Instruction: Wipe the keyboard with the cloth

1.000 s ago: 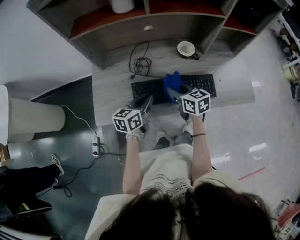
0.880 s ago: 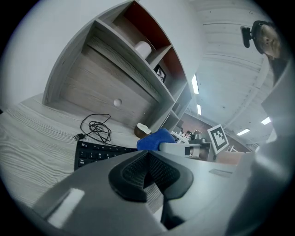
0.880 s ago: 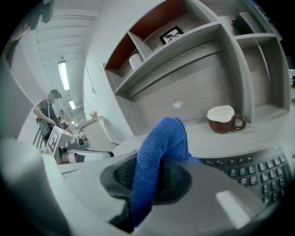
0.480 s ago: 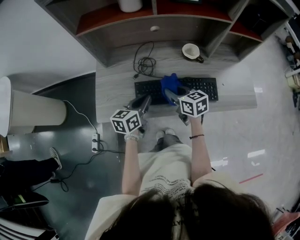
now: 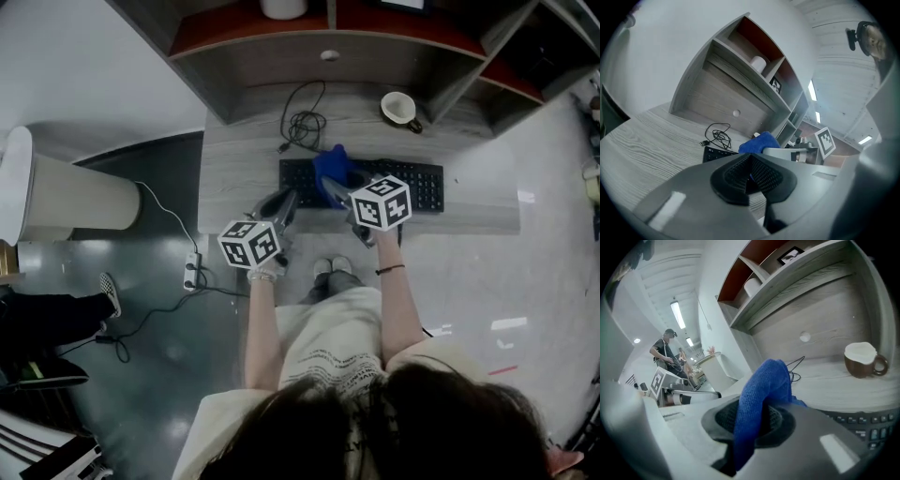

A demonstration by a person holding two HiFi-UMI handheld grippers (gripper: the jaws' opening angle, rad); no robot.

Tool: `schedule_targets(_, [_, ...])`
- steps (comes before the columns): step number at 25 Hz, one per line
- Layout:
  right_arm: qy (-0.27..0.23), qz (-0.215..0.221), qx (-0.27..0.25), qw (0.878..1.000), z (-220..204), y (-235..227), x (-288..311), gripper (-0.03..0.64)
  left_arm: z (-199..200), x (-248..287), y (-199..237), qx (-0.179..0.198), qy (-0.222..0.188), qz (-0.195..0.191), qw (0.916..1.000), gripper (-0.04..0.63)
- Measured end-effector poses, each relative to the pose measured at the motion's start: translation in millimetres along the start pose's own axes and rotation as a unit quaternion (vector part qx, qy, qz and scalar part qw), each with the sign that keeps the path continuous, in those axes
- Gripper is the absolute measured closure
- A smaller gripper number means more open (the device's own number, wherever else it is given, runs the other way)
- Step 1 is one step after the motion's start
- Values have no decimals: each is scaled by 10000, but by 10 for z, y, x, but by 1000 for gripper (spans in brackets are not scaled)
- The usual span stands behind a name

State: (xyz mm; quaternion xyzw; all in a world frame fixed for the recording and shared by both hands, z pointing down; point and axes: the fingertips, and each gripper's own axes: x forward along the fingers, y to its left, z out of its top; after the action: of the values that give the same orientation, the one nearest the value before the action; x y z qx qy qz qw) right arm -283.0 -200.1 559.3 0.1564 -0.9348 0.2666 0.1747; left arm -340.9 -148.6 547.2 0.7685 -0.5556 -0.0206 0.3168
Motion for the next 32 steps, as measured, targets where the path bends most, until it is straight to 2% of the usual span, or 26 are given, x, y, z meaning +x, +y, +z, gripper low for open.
schedule_targets(8, [211,461,-170,9986,52,201,219,558,13,-158,75,-113,-199,387,9990,591])
schedule_targets(17, [397,793,-292,9956,55,415,399,558,16,-413,192,-257,-419,752,9960,591])
schedule_targets(32, [515,1089,-402,9919,24,689,592,558,3,-692,302,-335,-585,1018,9925,591])
